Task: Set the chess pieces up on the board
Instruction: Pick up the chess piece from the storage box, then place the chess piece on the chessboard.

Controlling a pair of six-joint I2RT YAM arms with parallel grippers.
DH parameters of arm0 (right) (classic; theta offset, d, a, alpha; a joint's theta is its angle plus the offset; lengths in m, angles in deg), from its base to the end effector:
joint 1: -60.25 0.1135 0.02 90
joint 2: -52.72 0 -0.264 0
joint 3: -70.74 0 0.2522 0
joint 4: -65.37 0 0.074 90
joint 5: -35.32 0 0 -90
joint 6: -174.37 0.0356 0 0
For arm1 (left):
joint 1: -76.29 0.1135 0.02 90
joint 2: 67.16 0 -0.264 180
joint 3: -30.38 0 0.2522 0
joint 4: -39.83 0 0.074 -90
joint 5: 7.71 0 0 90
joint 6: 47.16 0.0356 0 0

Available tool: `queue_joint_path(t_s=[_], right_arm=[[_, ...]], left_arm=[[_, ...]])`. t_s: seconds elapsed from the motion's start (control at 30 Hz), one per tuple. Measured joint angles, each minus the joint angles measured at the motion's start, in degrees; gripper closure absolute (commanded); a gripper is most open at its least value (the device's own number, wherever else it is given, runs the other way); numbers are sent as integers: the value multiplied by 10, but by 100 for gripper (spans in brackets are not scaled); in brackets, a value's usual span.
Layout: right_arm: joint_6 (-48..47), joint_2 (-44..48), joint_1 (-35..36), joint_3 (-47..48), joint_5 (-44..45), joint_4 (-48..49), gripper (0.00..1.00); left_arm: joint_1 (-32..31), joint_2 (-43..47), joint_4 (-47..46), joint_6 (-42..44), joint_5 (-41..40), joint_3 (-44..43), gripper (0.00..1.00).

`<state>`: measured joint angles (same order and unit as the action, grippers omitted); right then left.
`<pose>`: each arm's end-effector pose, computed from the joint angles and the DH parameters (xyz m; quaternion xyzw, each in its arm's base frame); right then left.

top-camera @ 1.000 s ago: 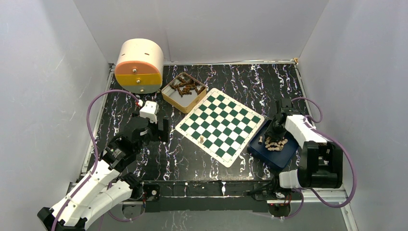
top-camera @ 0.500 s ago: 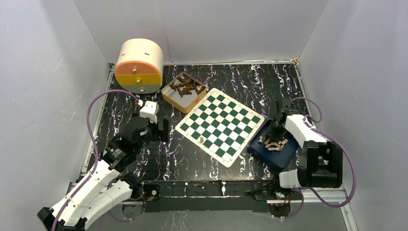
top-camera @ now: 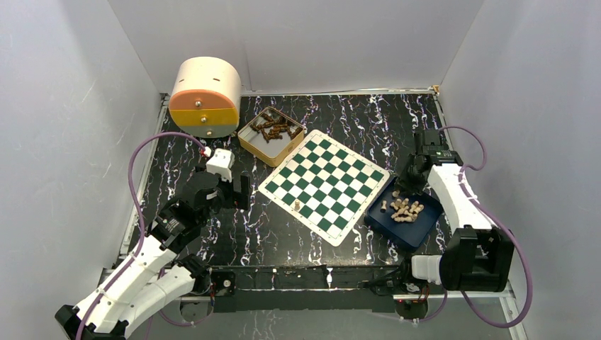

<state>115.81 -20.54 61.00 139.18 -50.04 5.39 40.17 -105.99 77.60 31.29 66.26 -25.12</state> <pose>0.2419 0.0003 0.2461 0.2666 0.9380 0.0225 0.2204 0.1325 -0.0845 0.3124 0.0967 0.8146 -0.1212 0.5588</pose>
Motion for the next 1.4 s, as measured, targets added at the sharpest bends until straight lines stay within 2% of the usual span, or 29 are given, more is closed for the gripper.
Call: queue_joint_path(t_s=[0.27, 0.47, 0.67, 0.9, 1.13, 1.4], right_arm=[[-2, 35, 2, 54, -44, -36, 79], [2, 50, 38, 67, -75, -50, 79], [37, 53, 133, 65, -79, -57, 79], [102, 53, 284, 31, -70, -45, 79], [167, 12, 409, 17, -22, -27, 79], [204, -59, 462, 11, 1, 9, 79]], left_arm=[[0, -10, -12, 0, 40, 1, 4], [0, -26, -13, -2, 54, 1, 2], [0, -4, -18, -14, 35, 7, 2], [0, 20, -18, -15, 17, 11, 2], [0, 24, -18, -14, 14, 12, 2], [0, 24, -18, -13, 9, 12, 2]])
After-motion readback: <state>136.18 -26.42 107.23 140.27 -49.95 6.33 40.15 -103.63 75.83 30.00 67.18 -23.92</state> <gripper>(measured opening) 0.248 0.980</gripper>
